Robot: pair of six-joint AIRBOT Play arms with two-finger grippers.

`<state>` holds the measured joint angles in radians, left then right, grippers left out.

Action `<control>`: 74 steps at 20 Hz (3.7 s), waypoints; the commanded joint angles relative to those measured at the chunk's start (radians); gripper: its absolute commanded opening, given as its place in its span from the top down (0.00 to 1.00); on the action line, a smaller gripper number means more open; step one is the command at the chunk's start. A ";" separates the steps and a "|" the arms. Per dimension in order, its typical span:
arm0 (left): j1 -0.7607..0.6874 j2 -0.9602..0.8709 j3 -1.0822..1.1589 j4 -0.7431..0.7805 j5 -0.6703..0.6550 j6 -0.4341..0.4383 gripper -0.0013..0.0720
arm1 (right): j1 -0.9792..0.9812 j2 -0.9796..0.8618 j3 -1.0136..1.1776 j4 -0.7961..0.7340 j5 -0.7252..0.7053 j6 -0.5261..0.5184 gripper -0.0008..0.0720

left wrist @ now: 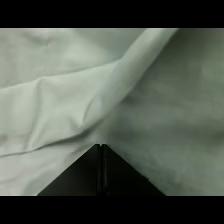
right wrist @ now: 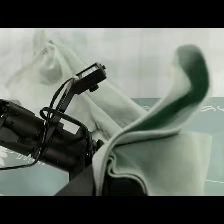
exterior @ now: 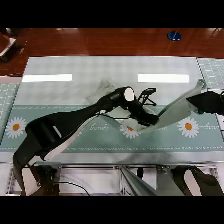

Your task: Fold the shirts.

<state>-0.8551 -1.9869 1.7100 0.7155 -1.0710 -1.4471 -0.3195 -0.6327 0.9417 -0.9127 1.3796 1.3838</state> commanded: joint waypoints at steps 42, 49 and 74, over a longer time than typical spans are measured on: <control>0.674 1.090 -0.892 0.268 0.103 0.035 0.96 | 0.392 -0.175 -0.629 0.158 -0.710 0.336 0.15; 0.674 1.059 -0.892 0.241 0.103 0.036 0.96 | 0.392 -0.667 -0.441 0.536 -0.575 -0.116 0.15; 0.674 1.003 -0.892 0.236 0.132 0.040 0.96 | 0.060 -0.792 1.049 -0.115 0.180 0.280 0.93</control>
<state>-0.1818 -0.9833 0.8181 0.9504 -0.9379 -1.4075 -0.1413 -1.4593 1.9526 -1.0084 1.4483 1.6150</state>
